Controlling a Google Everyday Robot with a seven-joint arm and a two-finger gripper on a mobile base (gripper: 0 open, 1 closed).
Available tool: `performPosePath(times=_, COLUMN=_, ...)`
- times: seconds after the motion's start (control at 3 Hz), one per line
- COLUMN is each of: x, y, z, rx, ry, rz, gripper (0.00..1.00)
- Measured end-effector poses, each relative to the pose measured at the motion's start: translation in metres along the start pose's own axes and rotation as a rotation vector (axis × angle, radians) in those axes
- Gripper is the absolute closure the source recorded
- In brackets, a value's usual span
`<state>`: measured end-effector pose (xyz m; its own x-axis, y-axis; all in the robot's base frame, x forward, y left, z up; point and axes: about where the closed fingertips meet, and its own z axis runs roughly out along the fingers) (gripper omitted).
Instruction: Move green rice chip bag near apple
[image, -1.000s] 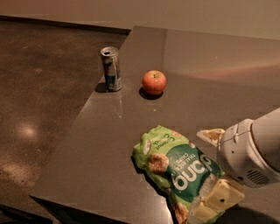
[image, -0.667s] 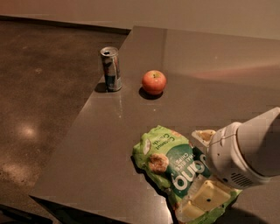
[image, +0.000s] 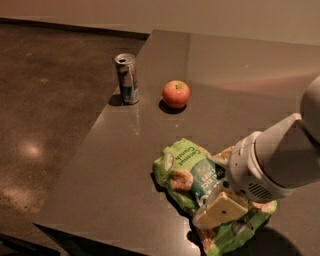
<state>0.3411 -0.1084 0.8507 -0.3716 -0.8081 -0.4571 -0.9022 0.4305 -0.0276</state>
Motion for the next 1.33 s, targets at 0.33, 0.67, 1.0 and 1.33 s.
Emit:
performPosePath(times=0.33, x=-0.007, y=-0.015, z=-0.009, rx=0.017, ry=0.014, rz=0.029, gripper=0.62)
performPosePath(times=0.67, x=-0.024, y=-0.038, z=-0.018, rx=0.032, ry=0.023, rz=0.035, gripper=0.86)
performPosePath(times=1.0, x=-0.046, y=-0.07, z=-0.023, rx=0.043, ry=0.018, rz=0.035, gripper=1.0)
performPosePath(times=1.33, x=-0.059, y=-0.109, z=-0.023, rx=0.061, ry=0.006, rz=0.056, gripper=1.0)
